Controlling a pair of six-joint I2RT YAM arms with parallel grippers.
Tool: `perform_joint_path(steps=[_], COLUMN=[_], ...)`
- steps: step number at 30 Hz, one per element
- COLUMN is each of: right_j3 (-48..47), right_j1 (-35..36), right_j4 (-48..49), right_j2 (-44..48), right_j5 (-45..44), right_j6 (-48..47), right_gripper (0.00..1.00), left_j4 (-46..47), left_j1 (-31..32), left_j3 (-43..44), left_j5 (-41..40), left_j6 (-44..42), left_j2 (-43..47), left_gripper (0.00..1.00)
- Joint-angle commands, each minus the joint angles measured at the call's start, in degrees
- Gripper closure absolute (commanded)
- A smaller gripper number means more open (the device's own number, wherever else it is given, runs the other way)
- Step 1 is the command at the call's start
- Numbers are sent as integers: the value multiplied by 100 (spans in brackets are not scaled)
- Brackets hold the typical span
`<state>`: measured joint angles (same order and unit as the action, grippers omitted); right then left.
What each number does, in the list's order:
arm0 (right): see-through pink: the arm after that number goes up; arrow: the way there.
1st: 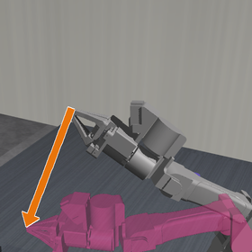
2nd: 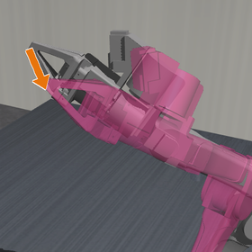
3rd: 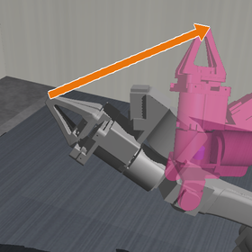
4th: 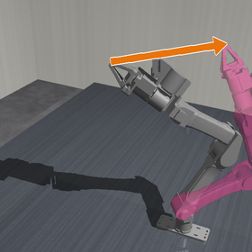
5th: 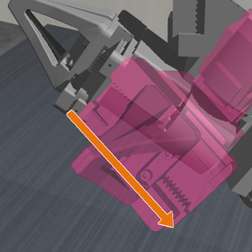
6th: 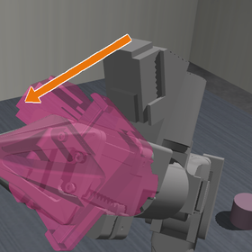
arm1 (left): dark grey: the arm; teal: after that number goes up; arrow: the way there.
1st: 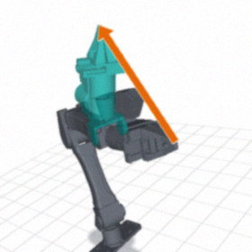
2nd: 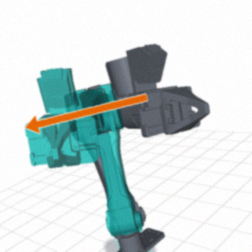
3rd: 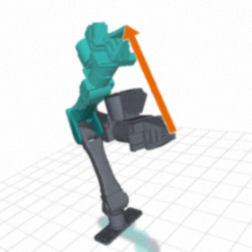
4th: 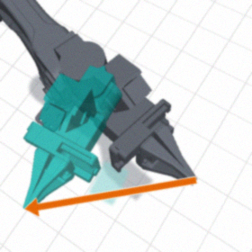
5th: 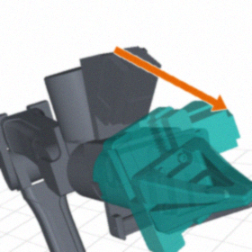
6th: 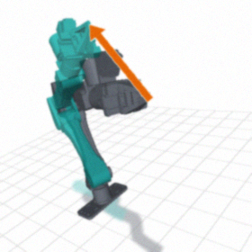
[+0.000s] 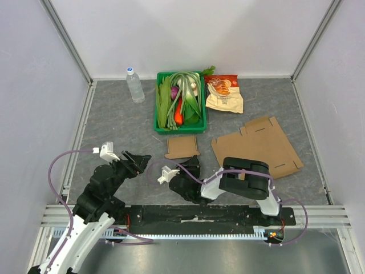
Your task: Fold the paper box
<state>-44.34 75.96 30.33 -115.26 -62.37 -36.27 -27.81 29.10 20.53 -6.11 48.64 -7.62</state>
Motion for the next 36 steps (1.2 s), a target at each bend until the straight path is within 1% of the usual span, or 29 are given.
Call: perform_joint_path(steps=[1,3,5,13,14,18,21,24,26,28,29,31,32,33,34,35,36], right_j3=[-66,-93,-84,-84,-84,-32,13,-74,-101,-198,-233,-303,-425,-496,-567,-741,-813], right_j1=[-196,-205,-231,-328,-337,-319,-310,-284,-266,-266,-249,-231,-222,-214,-214,-222,-205], right_j4=[1201,1449,1704,2362,2460,2382,1917,883,511,-121,-324,-851,-1123,-1700,-1993,-2335,-2930], right_j2=[-435,-558,-629,-708,-726,-499,-78,310,451,610,662,891,1057,1145,1233,1434,1550], right_j5=[-153,-205,-206,-240,-249,-285,-197,-13,136,251,304,436,541,733,857,1006,1234], right_j6=[-923,-1144,-1346,-1813,-1892,-1937,-1612,-1041,-733,-514,-278,-56,240,391,523,864,1007], right_gripper=[54,57,62,76,79,87,92,95,96,98,100,100,100,100,100,100,100], left_j4=[-40,-40,-31,-75,-84,-110,-119,-67,-23,-22,-14,-14,-14,-14,-22,-22,-31], left_j1=[-1,-1,-1,-1,-1,-1,-1,-1,-1,-1,-1,-1,-1,-1,-1,-1,-1], left_j3=[205,197,205,214,223,275,285,258,232,214,214,205,205,214,223,232,240], left_j5=[-31,-5,22,49,57,66,48,57,83,92,101,101,92,92,92,84,84], left_j6=[31,-4,-30,-92,-101,-101,-74,-39,-30,-13,-4,-4,-4,-4,-4,-4,5], left_j2=[129,146,173,392,427,507,524,551,525,507,507,524,533,551,551,551,542], left_gripper=[23,23,23,22,22,22,22,22,22,22,22,22,22,22,22,22,22])
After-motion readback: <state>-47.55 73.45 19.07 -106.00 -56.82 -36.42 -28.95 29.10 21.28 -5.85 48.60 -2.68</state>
